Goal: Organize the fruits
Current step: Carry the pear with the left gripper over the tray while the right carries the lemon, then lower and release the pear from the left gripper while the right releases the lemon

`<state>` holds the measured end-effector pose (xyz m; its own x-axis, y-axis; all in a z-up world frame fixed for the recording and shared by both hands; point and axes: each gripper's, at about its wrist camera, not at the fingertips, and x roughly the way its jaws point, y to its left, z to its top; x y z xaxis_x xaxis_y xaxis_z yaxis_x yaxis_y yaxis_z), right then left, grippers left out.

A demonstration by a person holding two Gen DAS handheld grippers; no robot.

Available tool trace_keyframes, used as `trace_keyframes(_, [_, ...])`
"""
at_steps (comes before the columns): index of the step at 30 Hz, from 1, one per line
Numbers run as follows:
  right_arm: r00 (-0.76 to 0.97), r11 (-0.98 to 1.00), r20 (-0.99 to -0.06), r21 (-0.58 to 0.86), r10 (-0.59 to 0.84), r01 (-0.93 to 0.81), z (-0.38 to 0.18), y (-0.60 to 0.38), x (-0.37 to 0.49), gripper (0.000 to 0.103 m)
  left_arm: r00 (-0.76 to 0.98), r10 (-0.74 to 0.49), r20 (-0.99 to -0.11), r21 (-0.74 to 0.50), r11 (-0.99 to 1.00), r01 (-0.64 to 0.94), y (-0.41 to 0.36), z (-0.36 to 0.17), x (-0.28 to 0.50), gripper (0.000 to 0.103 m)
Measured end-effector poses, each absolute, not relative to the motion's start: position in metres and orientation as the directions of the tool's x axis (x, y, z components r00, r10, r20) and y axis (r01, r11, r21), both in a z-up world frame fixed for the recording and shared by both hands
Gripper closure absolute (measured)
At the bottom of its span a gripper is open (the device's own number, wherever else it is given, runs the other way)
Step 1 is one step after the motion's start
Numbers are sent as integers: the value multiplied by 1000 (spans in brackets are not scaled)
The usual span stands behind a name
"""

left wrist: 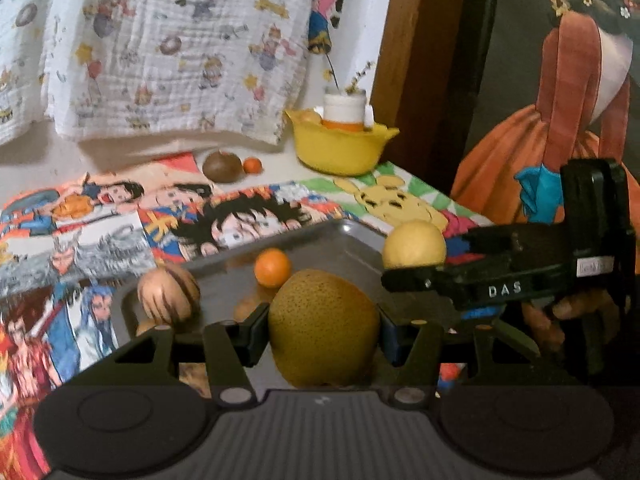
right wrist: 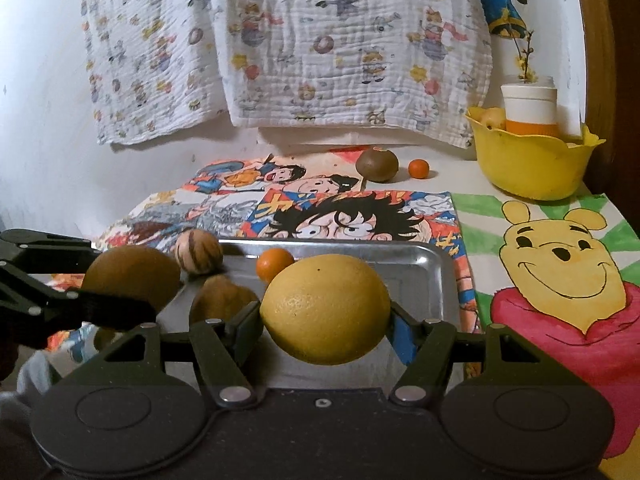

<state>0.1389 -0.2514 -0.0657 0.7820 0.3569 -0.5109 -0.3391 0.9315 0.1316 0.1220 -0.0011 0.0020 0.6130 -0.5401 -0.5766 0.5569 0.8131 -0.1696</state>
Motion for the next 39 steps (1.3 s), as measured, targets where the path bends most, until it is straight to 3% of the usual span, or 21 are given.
trace_keyframes(20, [755, 920, -554, 52, 350, -388, -83, -240, 136, 35, 585, -377, -718, -81, 880, 469, -21, -17, 124, 44])
trace_keyframes(39, [753, 920, -563, 37, 341, -389, -86, -240, 135, 34, 605, -314, -732, 10, 883, 470, -34, -20, 123, 41])
